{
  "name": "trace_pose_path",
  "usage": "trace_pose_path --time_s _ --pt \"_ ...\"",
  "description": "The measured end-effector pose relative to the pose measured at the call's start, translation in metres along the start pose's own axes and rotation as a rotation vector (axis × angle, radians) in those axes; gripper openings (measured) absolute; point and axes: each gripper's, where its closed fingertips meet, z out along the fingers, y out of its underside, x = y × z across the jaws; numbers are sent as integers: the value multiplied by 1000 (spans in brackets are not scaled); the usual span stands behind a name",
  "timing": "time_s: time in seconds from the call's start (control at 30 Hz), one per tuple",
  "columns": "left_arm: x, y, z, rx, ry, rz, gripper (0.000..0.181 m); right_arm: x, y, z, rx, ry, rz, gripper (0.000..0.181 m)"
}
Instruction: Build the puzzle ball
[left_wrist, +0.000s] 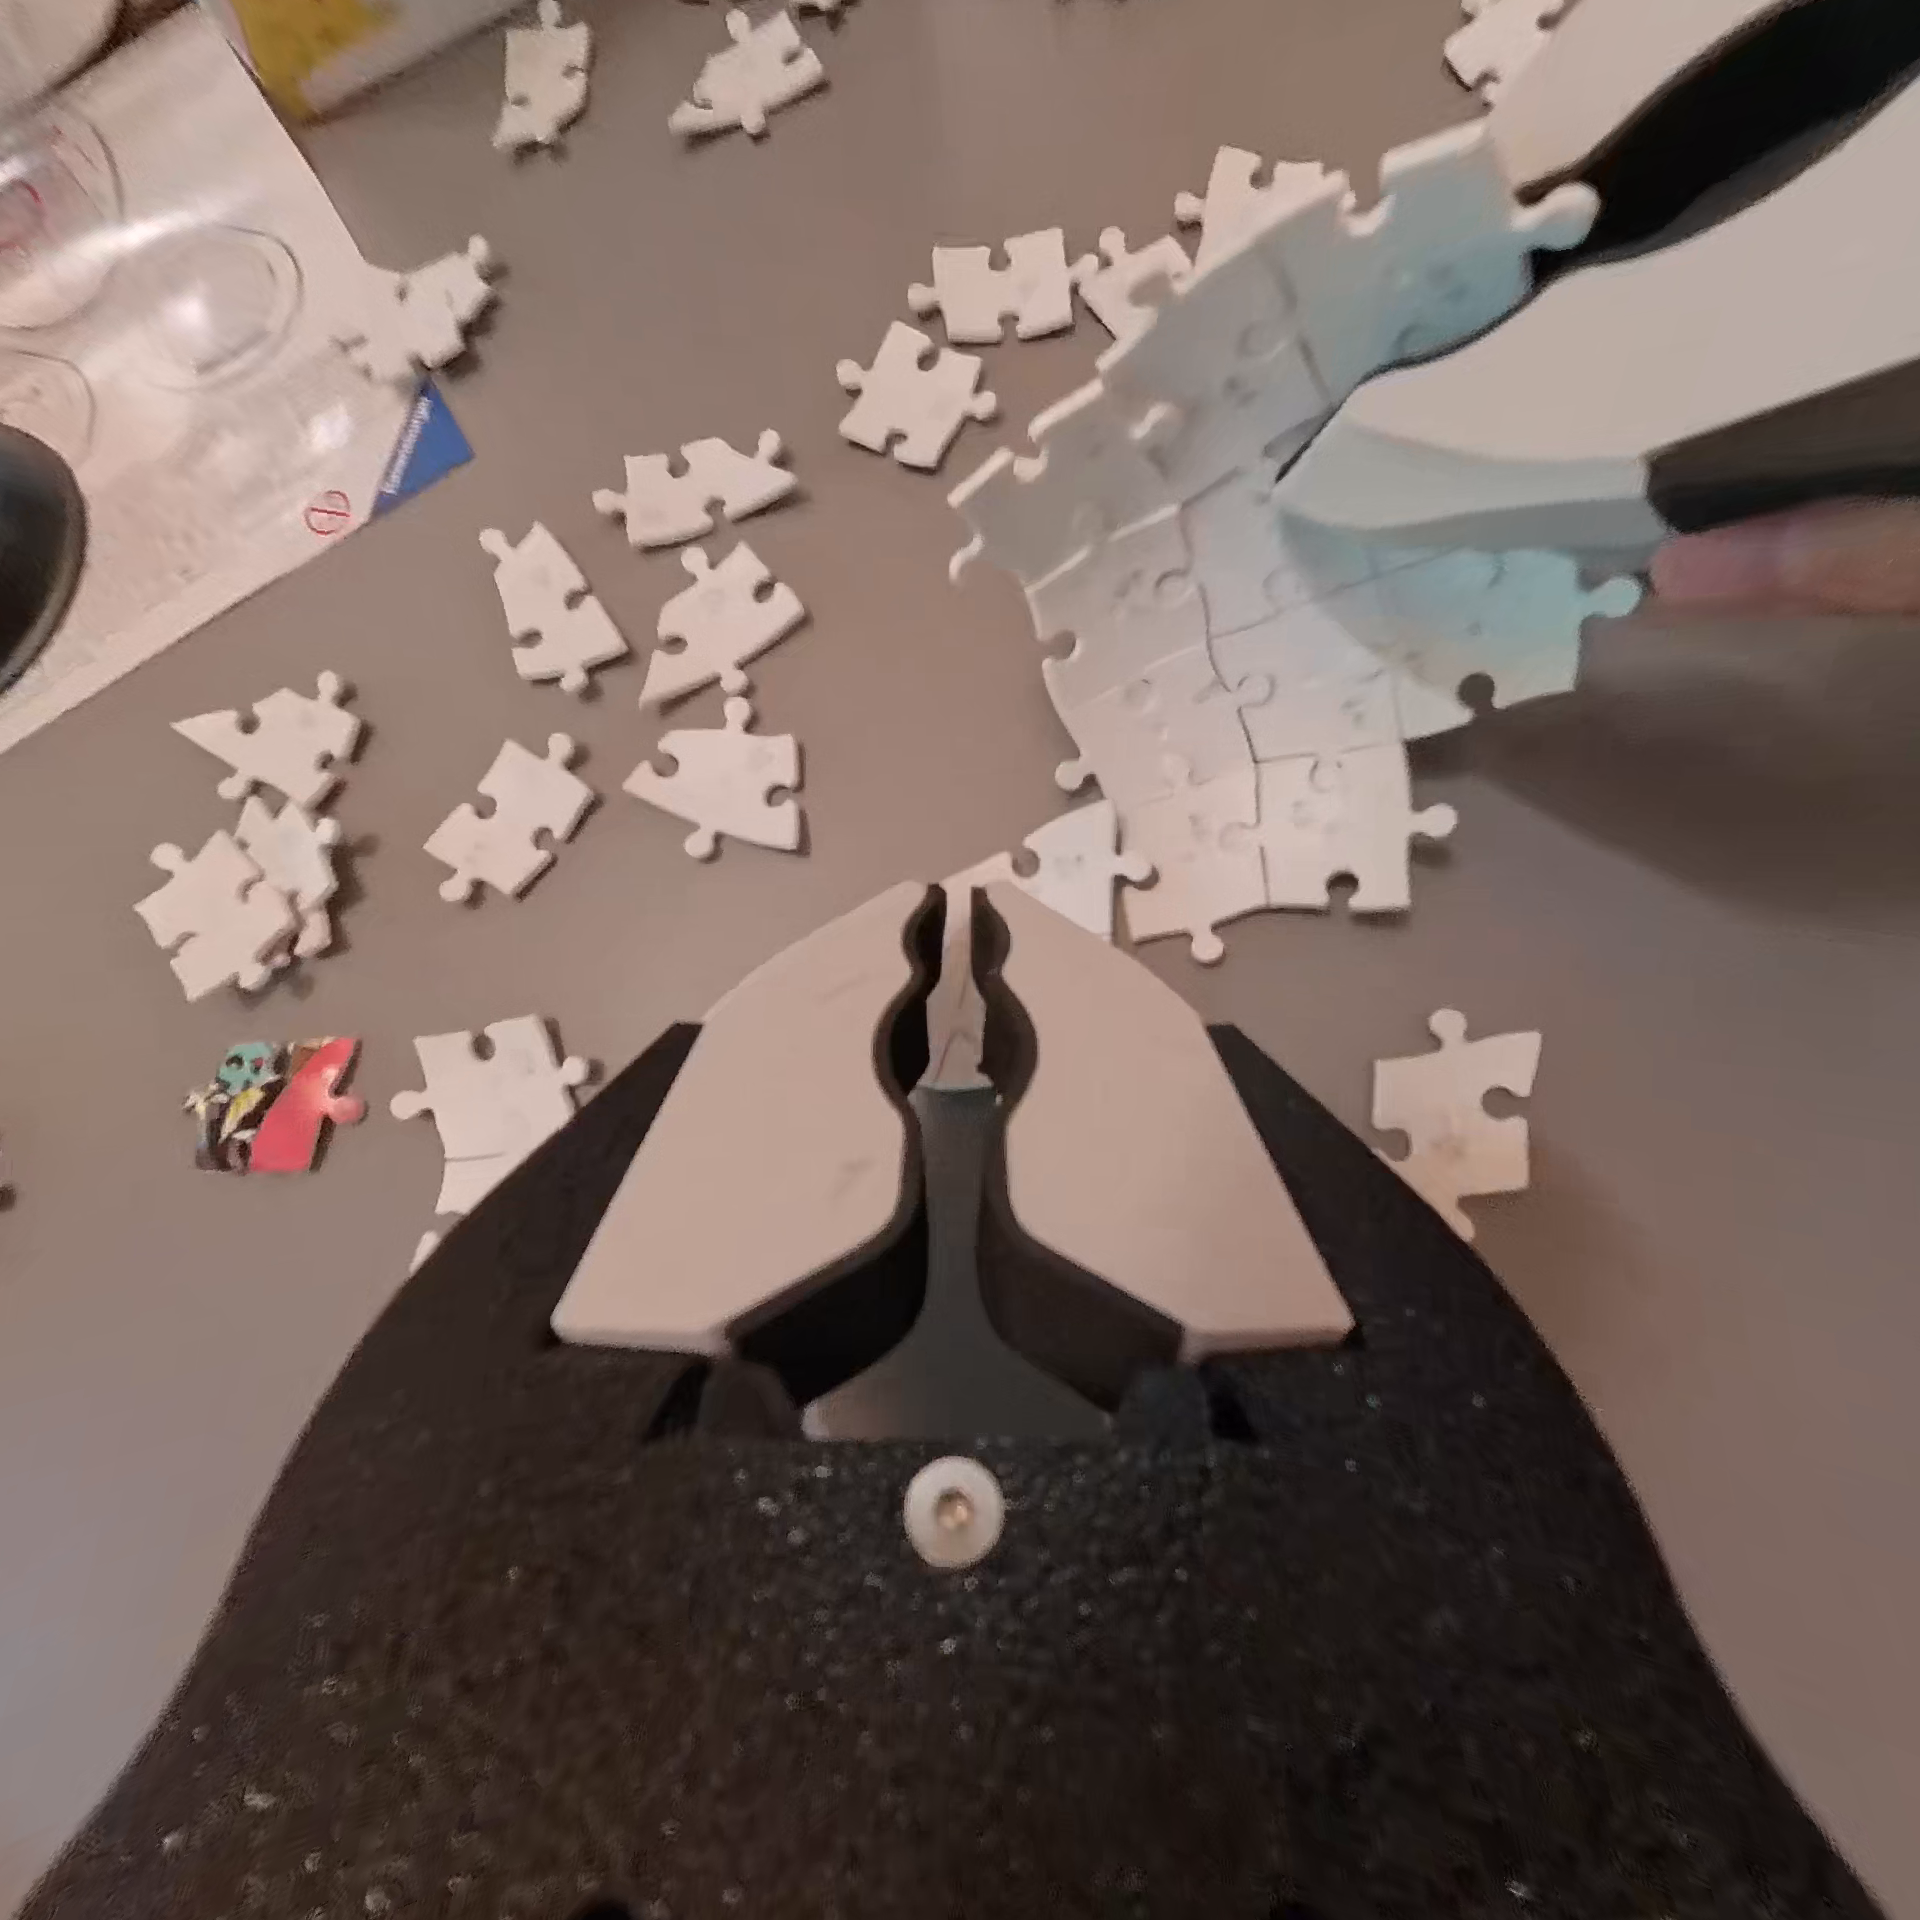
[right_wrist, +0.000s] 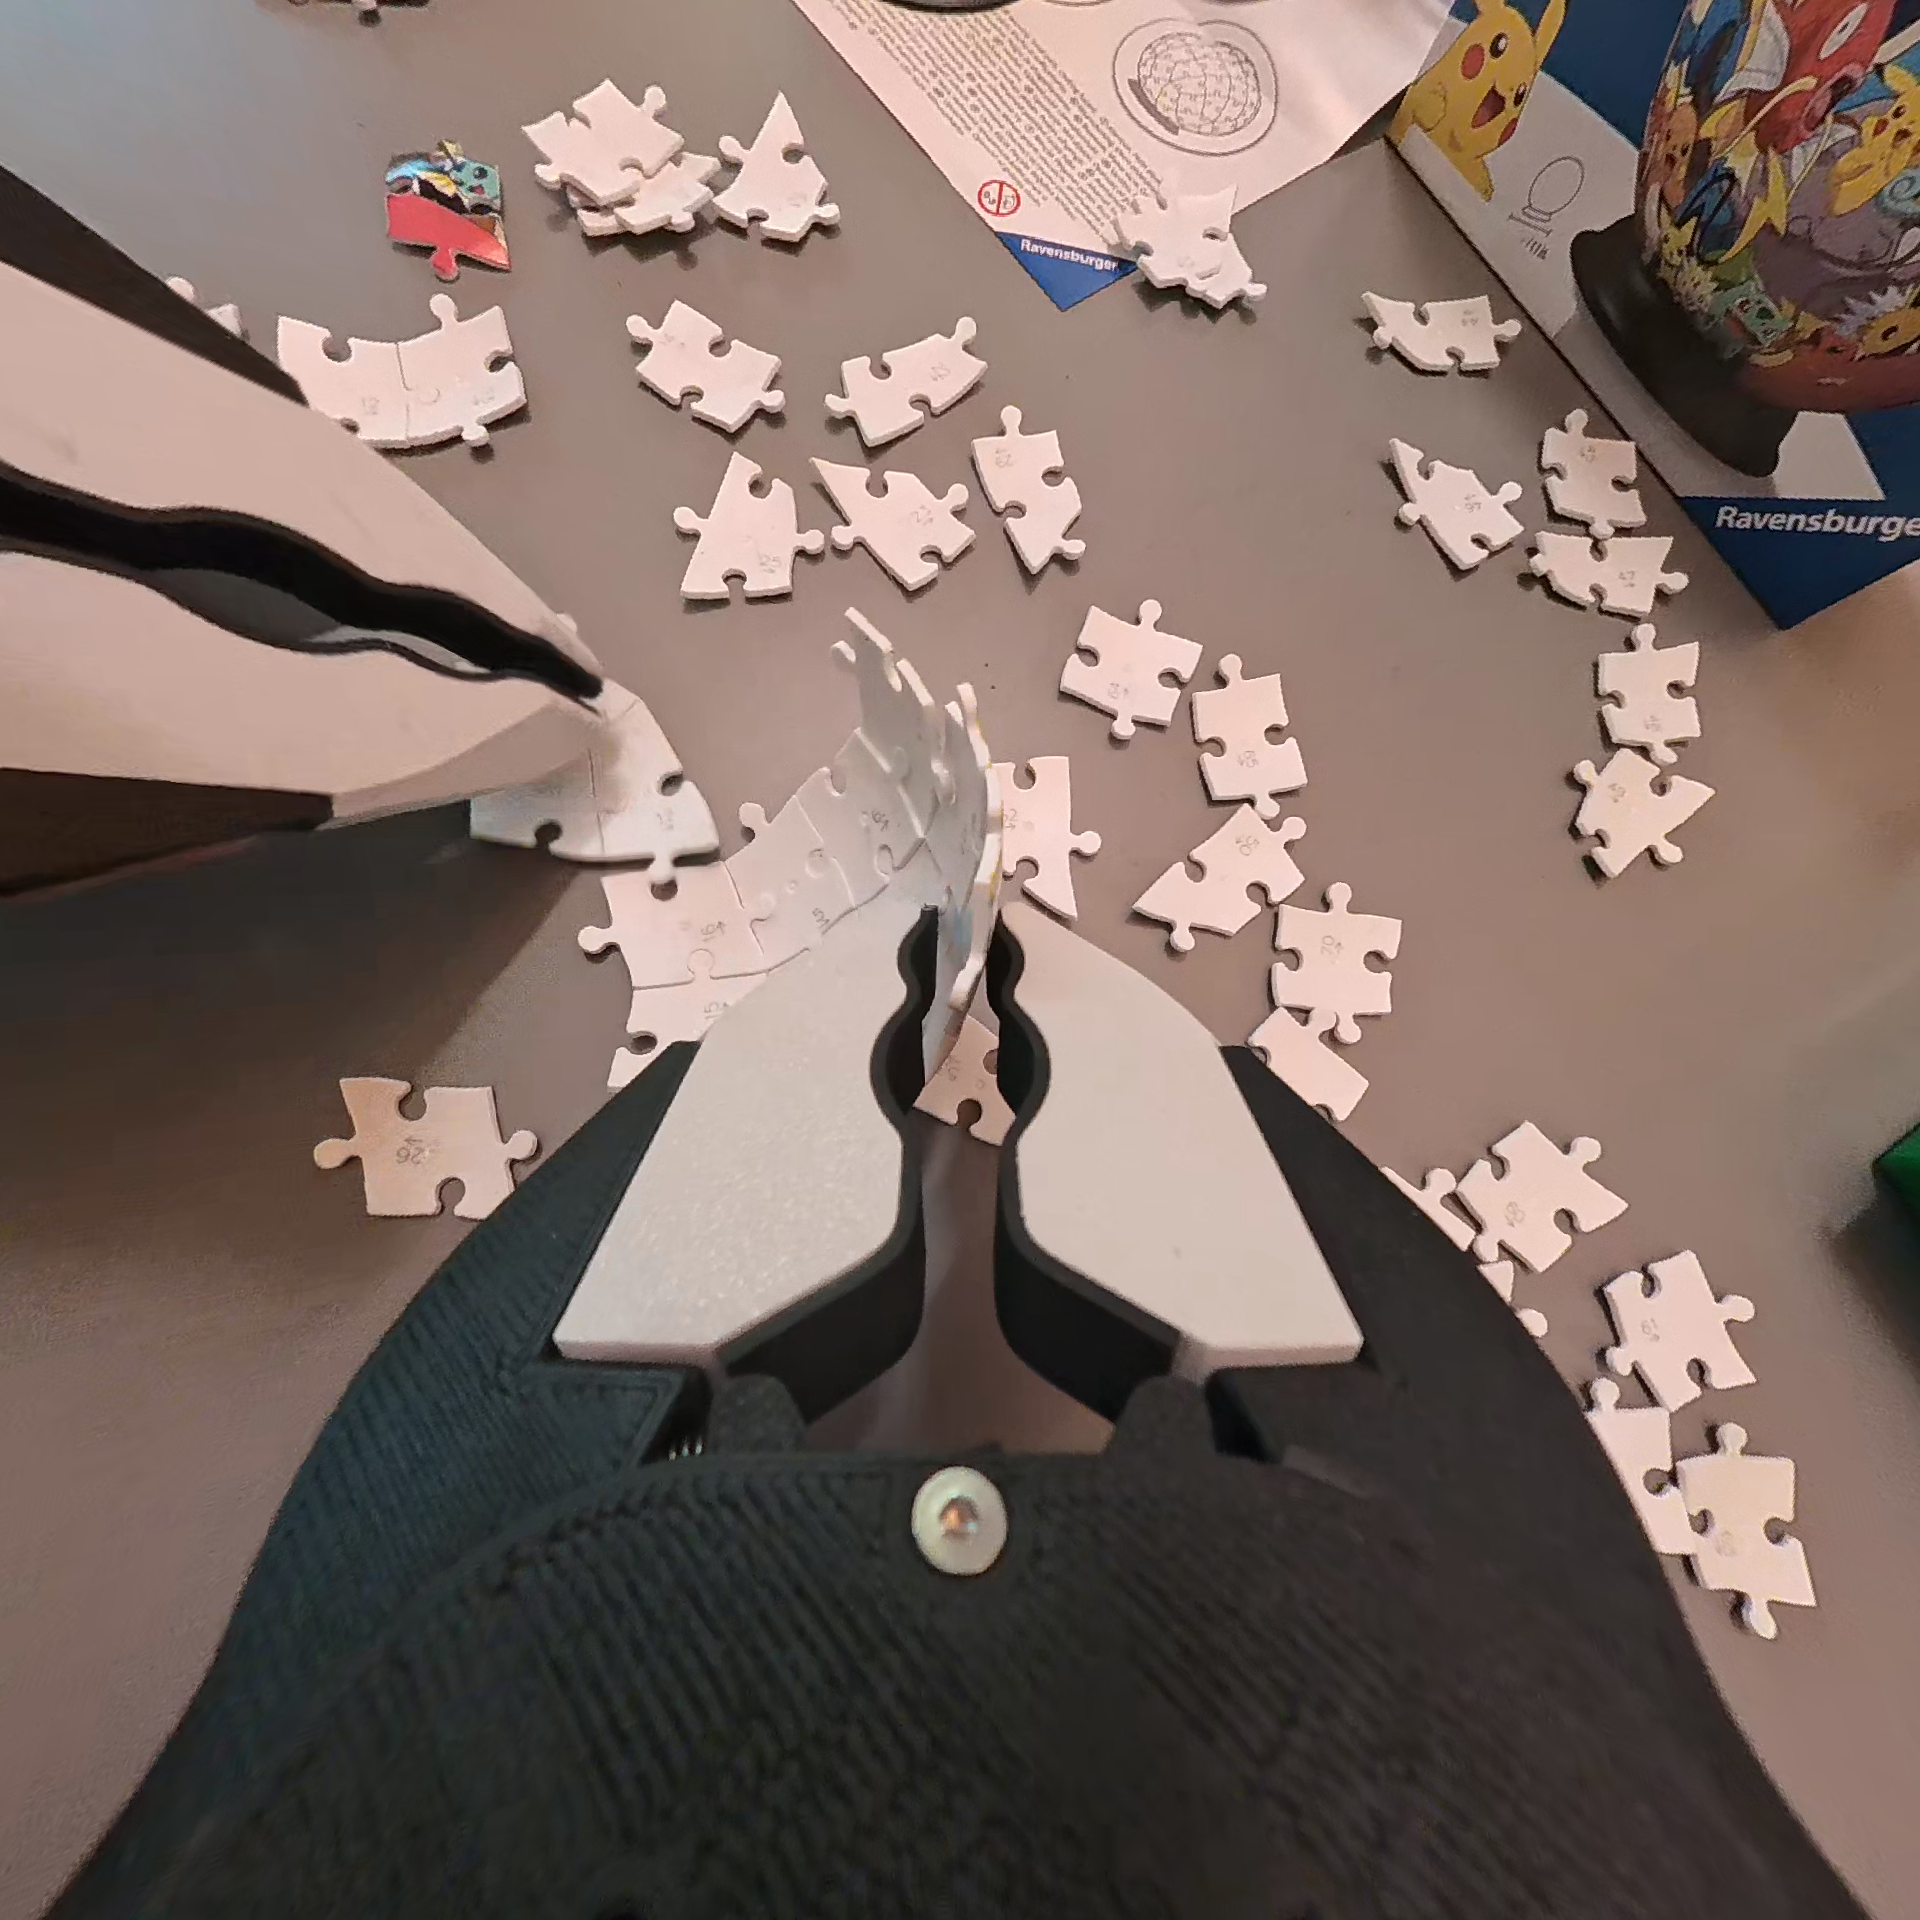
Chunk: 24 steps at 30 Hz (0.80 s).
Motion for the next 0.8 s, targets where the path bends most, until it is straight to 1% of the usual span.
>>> trace_pose_path --time_s 0.2,0.37,0.47,0.6,0.8 --pt "12 -4 6 5 21 80 3 0 0 1 -1 4 -3 9" --pt "17 -6 9 -24 29 154 0 1 1 2 -2 11 -7 10" --pt "17 -8 12 -26 34 164 0 2 0 2 -1 27 -16 10" --pt "16 -5 17 -45 49 159 0 3 -1 2 4 33 -21 10" --pt "16 -4 17 -39 64 173 0 4 0 3 -1 47 -32 11"
